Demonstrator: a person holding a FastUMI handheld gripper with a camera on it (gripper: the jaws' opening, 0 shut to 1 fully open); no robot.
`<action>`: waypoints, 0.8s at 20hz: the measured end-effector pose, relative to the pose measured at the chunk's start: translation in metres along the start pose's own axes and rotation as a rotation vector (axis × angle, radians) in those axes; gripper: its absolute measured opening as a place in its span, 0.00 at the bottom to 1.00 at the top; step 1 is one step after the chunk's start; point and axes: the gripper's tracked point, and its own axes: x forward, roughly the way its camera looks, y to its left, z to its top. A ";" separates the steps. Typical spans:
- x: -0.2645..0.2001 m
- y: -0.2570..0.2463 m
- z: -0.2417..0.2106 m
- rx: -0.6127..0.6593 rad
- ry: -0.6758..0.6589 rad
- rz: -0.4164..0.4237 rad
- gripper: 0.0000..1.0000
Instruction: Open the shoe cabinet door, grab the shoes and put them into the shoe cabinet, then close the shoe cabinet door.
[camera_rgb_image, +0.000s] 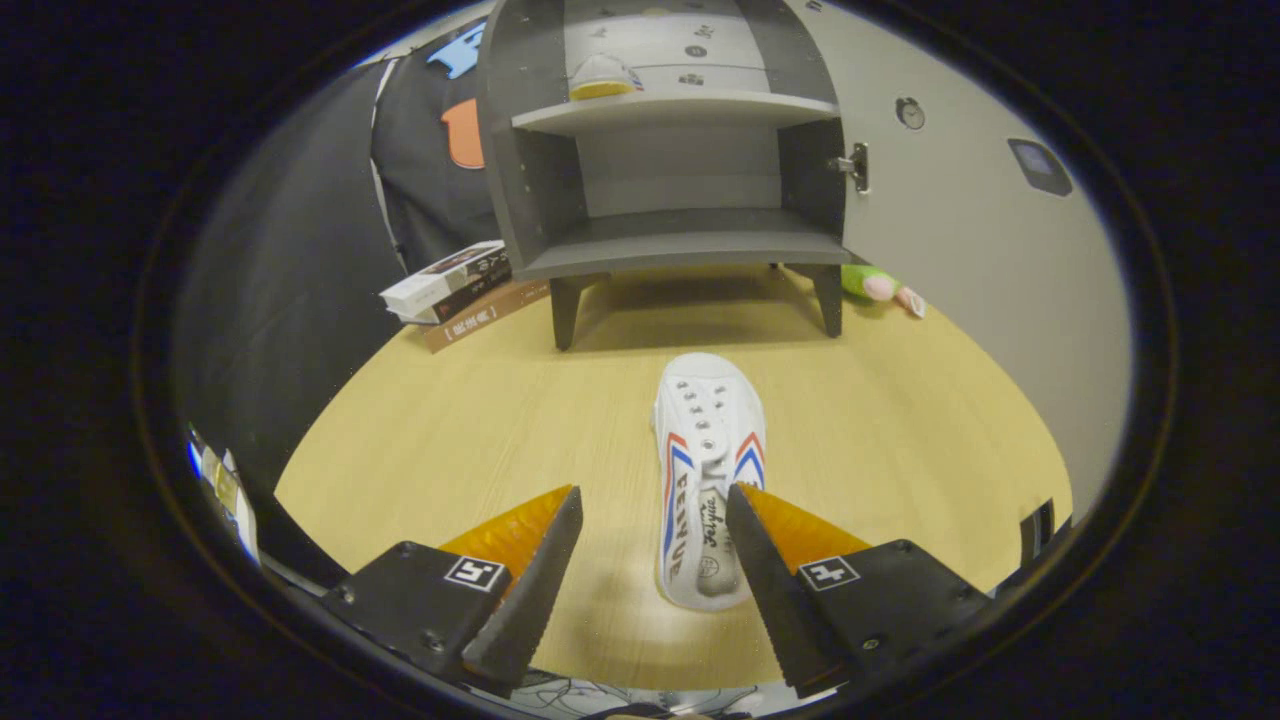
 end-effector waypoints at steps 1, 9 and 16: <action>0.007 0.001 0.000 -0.005 0.011 -0.004 0.92; 0.057 0.006 -0.002 0.002 0.090 -0.025 0.92; 0.071 -0.003 0.008 -0.014 0.013 -0.048 0.61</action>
